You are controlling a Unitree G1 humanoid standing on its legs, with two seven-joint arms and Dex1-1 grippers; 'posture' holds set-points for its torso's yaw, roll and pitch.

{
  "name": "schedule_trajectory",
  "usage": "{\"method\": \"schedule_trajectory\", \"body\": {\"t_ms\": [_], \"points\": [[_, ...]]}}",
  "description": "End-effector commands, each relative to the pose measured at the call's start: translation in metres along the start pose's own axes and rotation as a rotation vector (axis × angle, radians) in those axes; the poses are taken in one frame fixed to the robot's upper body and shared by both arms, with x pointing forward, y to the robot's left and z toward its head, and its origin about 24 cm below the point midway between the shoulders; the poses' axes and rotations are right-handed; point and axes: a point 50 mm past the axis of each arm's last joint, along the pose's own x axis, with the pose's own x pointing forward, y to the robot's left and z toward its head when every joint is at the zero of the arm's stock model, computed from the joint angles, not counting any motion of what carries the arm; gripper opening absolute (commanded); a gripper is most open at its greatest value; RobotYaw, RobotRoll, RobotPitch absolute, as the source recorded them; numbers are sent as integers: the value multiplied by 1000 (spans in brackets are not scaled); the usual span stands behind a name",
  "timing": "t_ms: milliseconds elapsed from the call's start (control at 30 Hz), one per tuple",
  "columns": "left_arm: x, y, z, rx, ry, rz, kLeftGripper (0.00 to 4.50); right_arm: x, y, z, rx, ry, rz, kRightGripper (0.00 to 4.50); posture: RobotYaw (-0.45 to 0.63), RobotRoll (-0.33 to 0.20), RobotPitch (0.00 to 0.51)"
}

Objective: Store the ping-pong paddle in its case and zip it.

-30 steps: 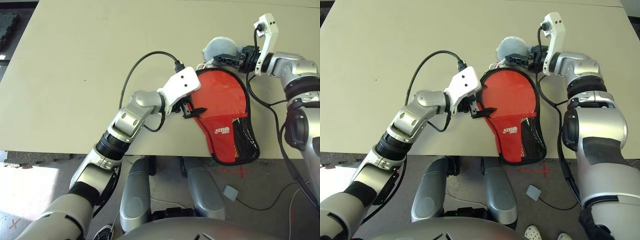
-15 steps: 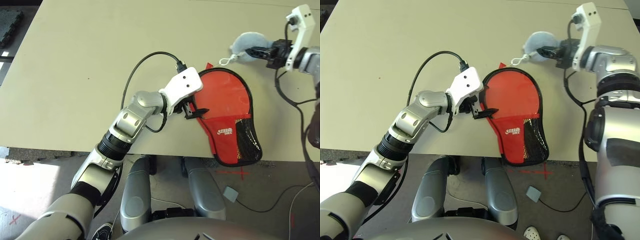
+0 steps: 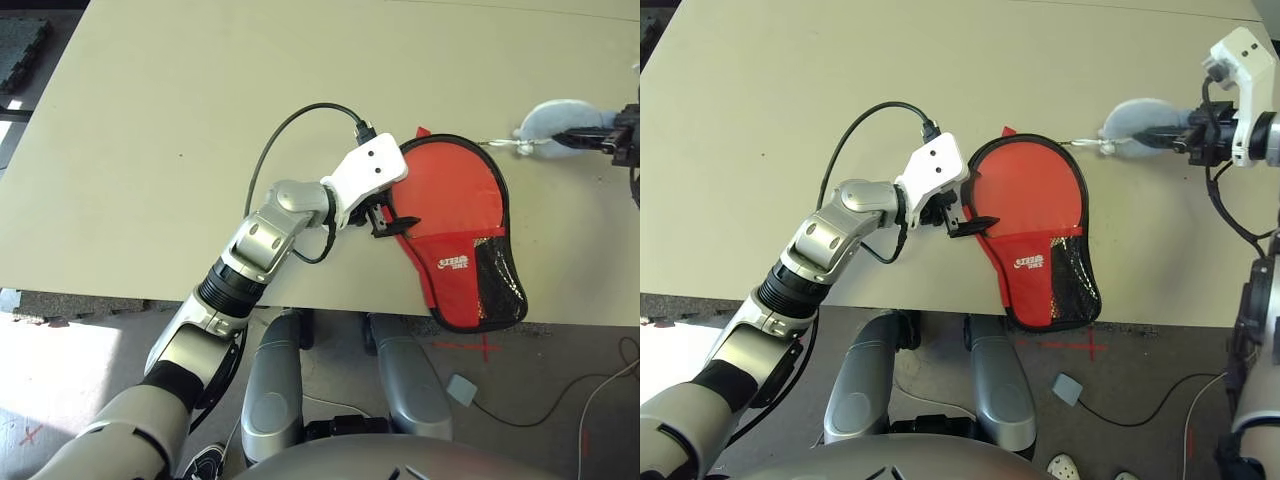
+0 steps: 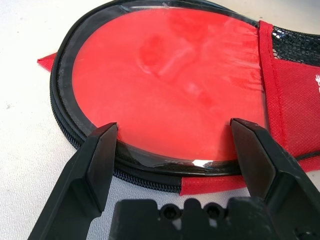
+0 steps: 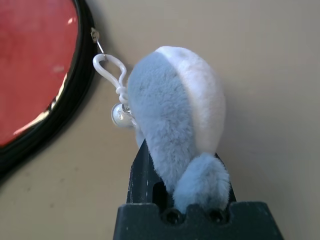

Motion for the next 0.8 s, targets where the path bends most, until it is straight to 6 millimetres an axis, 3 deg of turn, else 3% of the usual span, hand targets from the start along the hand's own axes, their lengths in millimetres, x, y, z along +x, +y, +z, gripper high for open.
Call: {"method": "schedule_trajectory", "body": {"t_ms": [33, 300, 600, 800], "points": [[6, -4, -25, -66, 99, -21, 4500, -14, 10, -10, -25, 90, 83, 233, -179, 0, 380], [7, -2, -26, -64, 104, -21, 4500, -29, 44, -30, 16, 222, 288, 232, -198, 0, 376], [8, 0, -28, -64, 116, -13, 4500, -18, 93, -48, 64, 304, 563, 231, -204, 0, 371], [6, 2, -29, -67, 122, -6, 4500, -18, 105, -51, 80, 316, 613, 230, -201, 0, 373]]}}
